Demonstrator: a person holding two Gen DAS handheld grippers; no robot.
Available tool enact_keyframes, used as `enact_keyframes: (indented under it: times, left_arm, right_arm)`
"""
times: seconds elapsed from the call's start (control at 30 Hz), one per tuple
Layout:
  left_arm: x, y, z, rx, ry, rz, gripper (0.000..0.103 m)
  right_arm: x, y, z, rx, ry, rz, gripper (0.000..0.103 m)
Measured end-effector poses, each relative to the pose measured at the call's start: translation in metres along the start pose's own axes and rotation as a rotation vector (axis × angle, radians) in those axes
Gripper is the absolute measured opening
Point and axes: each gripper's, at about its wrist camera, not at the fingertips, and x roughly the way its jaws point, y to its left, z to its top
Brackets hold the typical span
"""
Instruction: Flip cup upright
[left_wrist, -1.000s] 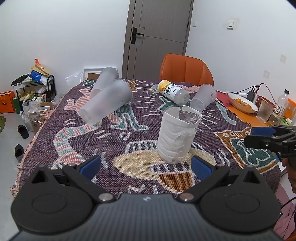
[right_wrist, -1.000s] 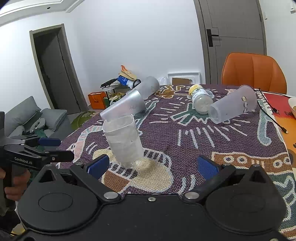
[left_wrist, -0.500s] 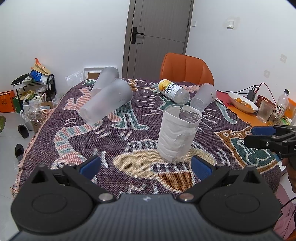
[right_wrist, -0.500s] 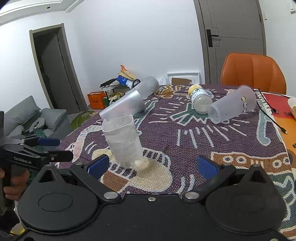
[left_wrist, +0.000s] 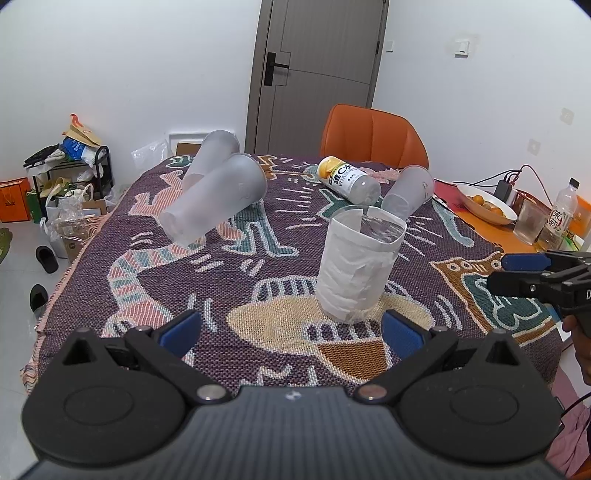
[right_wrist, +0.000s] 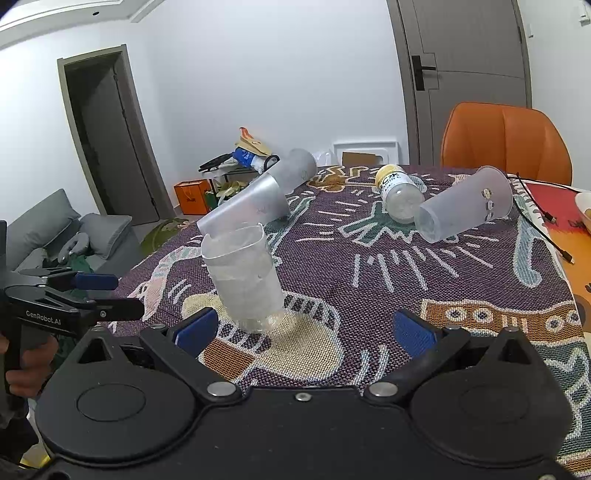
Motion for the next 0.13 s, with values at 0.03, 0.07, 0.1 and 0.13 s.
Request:
enact_keyframes:
  times: [0.03,0.07,0.1,0.13]
  left_arm:
    - [0.0005,0.0001,0.0003,-0.001,-0.001,0.0,0.103]
    - [0.0006,0.0003,0.0003,-0.002,-0.003,0.001,0.103]
    - [0.0007,0.0004,0.0005,-0.003,-0.005,0.002,0.103]
    - [0.0011,0.0004,0.0007,-0.003,-0.007,0.002,0.103]
  right_arm:
    - [0.0005,0.0002,-0.0002,0.001,0.002,0.0,0.103]
    - [0.0011,0.0002,-0.0003,0.001,0.003,0.001,0.103]
    - [0.0014,0.0001,-0.0005,0.001,0.004,0.001,0.103]
    - [0.0019,0.001,-0.0006,0.0,0.005,0.002,0.103]
